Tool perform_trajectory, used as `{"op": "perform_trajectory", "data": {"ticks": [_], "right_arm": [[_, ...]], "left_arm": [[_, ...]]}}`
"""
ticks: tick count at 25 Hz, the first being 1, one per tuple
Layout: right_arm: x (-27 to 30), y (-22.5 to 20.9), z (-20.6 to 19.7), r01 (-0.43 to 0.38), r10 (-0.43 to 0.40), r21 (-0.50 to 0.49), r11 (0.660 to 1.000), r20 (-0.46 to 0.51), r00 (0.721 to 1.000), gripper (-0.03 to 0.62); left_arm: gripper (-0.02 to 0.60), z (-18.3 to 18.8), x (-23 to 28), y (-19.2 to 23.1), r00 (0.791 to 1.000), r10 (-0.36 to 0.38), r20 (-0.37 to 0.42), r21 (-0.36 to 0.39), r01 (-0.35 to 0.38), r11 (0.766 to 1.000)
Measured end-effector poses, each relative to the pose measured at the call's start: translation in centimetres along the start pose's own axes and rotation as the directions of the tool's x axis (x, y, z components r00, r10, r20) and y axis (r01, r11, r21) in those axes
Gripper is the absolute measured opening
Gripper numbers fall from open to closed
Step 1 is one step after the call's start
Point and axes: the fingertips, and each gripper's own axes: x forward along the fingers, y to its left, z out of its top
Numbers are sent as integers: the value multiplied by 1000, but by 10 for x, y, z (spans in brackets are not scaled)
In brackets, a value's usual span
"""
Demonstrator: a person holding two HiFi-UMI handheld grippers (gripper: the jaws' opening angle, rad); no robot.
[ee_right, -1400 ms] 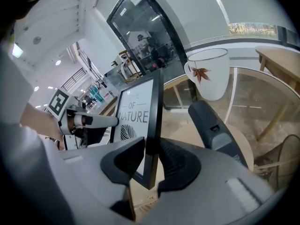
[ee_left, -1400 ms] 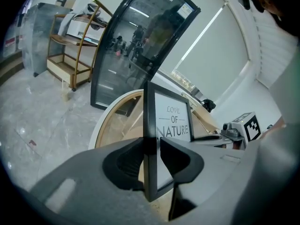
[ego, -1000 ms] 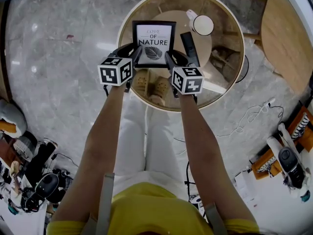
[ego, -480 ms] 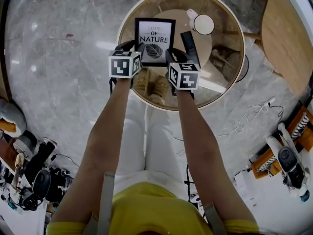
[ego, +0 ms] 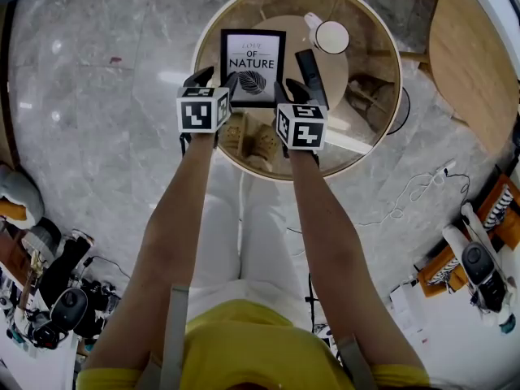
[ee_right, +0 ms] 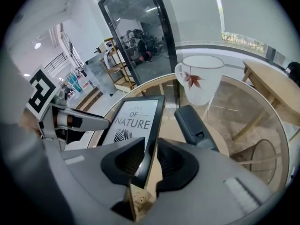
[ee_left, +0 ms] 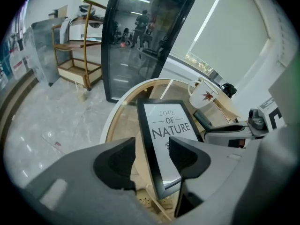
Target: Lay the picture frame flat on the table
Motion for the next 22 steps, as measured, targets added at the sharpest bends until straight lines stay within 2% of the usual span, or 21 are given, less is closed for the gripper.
{"op": "perform_trajectory", "data": {"ticks": [2,3,5,7,11,14,18,22], "right_arm": [[-11,2,5,9,-9,-7,1000,26,1000,67],[-17,4,8,15,-14,-13,1000,42,999,48],[-34,9,15,29,-27,-25,999,75,997,2],[-53,15,24,36,-33,-28,999,113,993,2],[-97,31,43,53,-47,-30,998,188,981,2],[-132,43,49,75,-63,-46,996,228,972,2],[-178,49,55,115,-94,-58,992,276,957,2],[-230,54,57,147,-118,-63,987,331,936,1]], "left_arm": [[229,6,-14,1,999,24,37,31,-25,999],[208,10,-22,1,997,32,63,53,-35,998],[81,17,-42,-3,992,49,118,114,-62,992],[3,23,-63,-13,986,43,163,166,-70,984],[2,33,-100,-47,974,-41,222,218,-9,976],[1,39,-135,-67,964,-59,259,232,-2,973],[0,55,-185,-87,938,-68,339,254,-22,967],[0,56,-232,-108,923,-76,378,260,-27,965]]}}
